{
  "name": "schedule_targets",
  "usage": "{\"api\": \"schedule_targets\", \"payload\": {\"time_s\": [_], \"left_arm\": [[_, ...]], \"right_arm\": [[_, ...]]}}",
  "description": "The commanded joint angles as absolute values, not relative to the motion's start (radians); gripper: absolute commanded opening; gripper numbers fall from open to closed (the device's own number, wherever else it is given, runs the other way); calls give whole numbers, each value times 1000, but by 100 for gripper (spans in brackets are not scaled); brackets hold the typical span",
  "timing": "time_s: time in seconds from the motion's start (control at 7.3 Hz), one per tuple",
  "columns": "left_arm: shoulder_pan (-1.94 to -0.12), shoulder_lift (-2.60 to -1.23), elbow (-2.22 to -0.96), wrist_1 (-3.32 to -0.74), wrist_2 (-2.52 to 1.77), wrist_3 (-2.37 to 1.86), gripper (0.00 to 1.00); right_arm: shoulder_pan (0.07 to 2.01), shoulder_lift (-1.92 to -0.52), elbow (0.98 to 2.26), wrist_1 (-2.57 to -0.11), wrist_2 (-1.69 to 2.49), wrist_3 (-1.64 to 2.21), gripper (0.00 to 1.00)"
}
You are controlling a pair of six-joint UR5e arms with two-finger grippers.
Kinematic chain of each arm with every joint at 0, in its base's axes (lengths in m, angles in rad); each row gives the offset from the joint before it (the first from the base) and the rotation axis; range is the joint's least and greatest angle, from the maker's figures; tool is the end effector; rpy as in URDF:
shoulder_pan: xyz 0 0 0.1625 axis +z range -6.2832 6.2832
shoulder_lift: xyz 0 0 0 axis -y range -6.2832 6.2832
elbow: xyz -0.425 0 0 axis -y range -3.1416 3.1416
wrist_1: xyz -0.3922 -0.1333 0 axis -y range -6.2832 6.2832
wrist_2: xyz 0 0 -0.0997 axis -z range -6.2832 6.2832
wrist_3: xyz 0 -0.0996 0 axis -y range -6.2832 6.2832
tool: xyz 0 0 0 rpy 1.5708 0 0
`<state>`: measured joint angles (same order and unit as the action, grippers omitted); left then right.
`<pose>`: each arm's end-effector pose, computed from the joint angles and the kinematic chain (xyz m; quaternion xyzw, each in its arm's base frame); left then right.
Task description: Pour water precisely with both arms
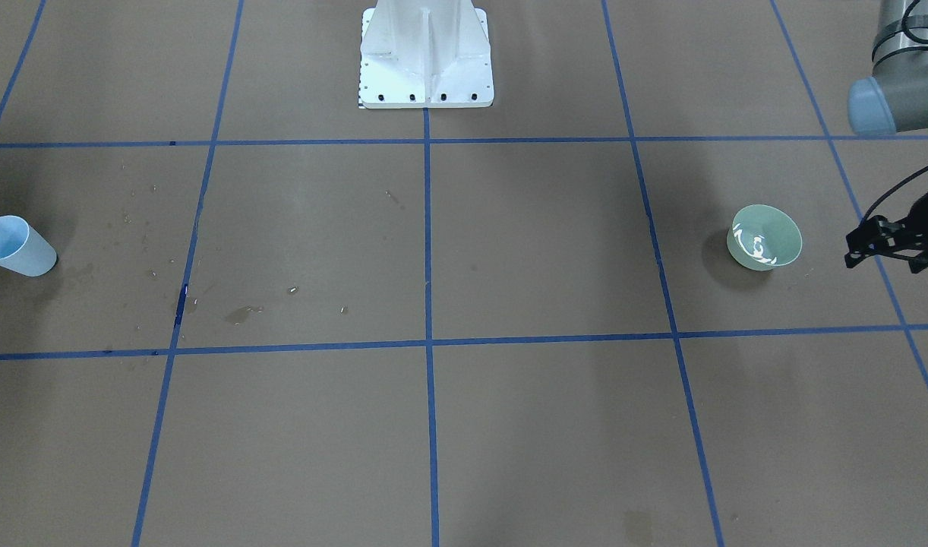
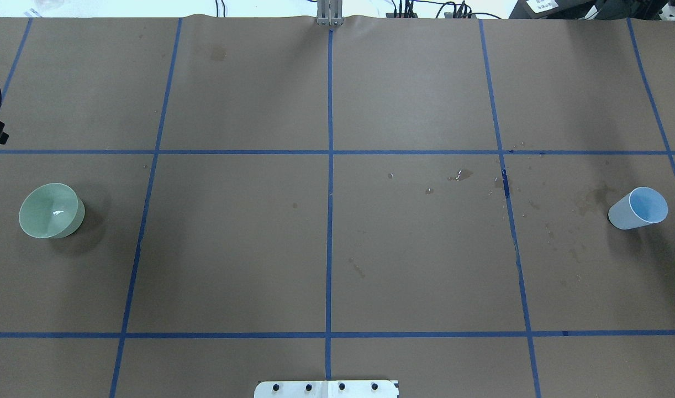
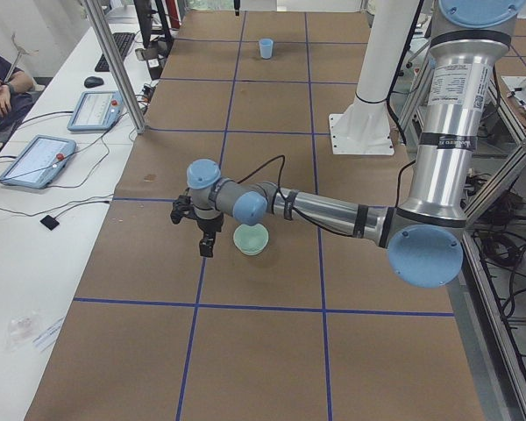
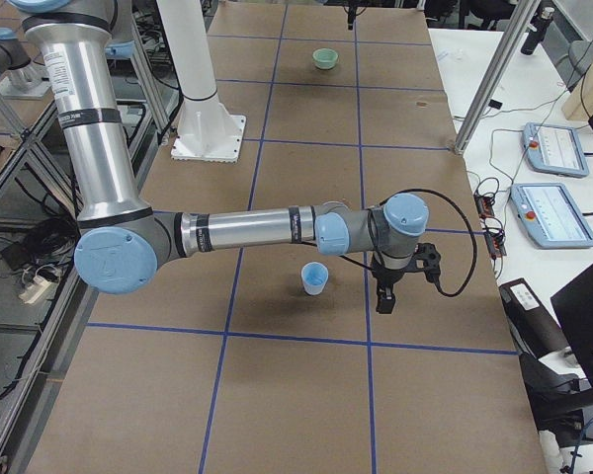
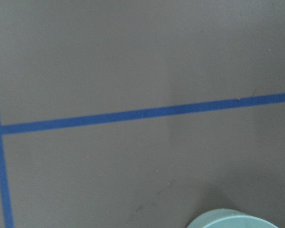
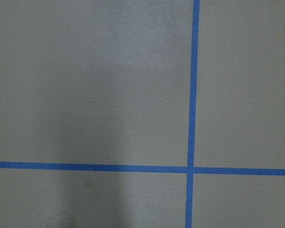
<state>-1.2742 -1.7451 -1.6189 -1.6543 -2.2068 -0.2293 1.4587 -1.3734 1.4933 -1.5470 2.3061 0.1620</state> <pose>0.0973 -0.5720 0.5409 0.0594 0.3360 0.0792 0.9366 0.0010 -0.5858 0.5912 0.0174 -0.3643 -0.0026 0.9311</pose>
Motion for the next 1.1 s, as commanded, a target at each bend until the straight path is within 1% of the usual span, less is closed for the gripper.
{"api": "schedule_targets", "payload": {"time_s": [0.0,0.14,0.27,0.55,0.96], "left_arm": [[-1392,-1839,-1558,-1506,-2166,-39,100],[-1438,-1844,-1502,-1512,-2172,21,100],[-1449,-1829,-1490,-1514,-2186,40,100],[-1482,-1743,-1491,-1552,-2282,47,100],[-1561,-1686,-1502,-1562,-2325,55,100]], "right_arm": [[1457,-1370,1486,-1545,2327,163,99],[1459,-1384,1489,-1537,2353,163,99],[1468,-1405,1496,-1532,2390,161,99],[1517,-1423,1506,-1537,2413,138,99],[1548,-1506,1600,-1543,2431,141,99]]}}
